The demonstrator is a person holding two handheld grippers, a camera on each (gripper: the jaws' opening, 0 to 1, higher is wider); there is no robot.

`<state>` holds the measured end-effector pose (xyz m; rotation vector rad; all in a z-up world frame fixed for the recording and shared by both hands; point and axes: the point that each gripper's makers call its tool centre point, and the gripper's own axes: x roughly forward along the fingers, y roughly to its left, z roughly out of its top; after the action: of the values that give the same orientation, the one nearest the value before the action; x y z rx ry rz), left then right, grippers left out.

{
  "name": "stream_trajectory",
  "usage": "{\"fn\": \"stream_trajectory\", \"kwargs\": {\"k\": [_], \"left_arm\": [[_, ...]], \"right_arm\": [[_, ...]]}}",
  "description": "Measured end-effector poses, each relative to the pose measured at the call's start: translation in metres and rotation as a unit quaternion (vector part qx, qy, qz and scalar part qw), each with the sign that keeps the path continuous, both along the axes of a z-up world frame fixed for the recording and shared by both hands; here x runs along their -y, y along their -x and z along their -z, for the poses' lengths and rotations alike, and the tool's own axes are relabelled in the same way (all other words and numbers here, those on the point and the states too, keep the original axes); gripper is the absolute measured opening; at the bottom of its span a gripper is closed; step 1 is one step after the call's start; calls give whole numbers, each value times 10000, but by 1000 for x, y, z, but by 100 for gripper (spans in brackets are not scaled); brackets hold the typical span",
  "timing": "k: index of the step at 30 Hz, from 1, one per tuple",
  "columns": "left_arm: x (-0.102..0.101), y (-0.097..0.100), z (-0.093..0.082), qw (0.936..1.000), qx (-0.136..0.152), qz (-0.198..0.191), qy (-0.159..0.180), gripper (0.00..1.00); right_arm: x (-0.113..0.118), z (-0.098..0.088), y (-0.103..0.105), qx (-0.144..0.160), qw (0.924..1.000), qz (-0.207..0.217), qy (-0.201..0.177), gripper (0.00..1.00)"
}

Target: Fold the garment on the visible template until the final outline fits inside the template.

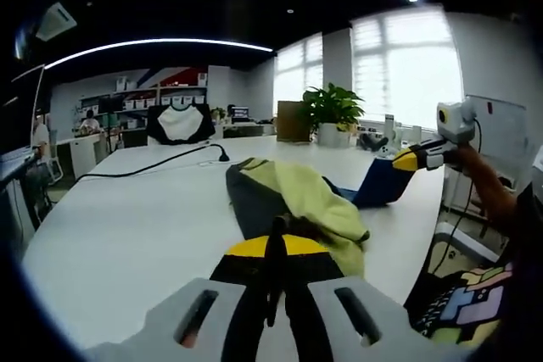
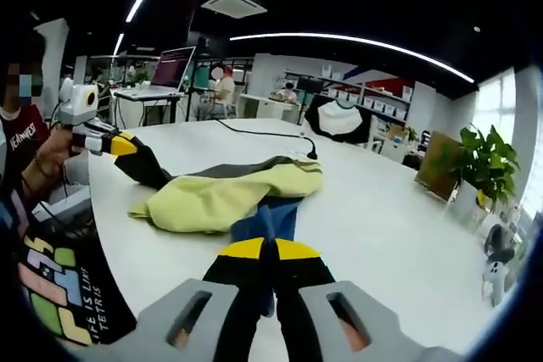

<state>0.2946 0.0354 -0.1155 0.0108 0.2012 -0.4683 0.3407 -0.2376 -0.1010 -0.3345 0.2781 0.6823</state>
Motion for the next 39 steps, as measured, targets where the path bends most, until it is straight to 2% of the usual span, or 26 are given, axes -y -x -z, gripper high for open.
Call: {"fn": "stream_trajectory", "kwargs": {"k": [29,30,31,32,39], "left_arm": [[-51,-4,-3,9983,114,-559,-148,3],[-52,-4,-3,9981,185,-511,-288,3],[-53,-4,-3,9967,332,-417,-615,3],[-55,-3,-1,9957,320,-459,-737,3],[-67,-4,1,9946,275,-625,-780,3]], "right_arm": [[32,-8,-14,150,9987,448,196,0],[34,-8,-14,149,9986,469,202,0],[35,-8,-14,150,9985,483,208,0],[37,-7,-15,150,9984,508,218,0],[47,-5,-18,148,9976,625,271,0]]}}
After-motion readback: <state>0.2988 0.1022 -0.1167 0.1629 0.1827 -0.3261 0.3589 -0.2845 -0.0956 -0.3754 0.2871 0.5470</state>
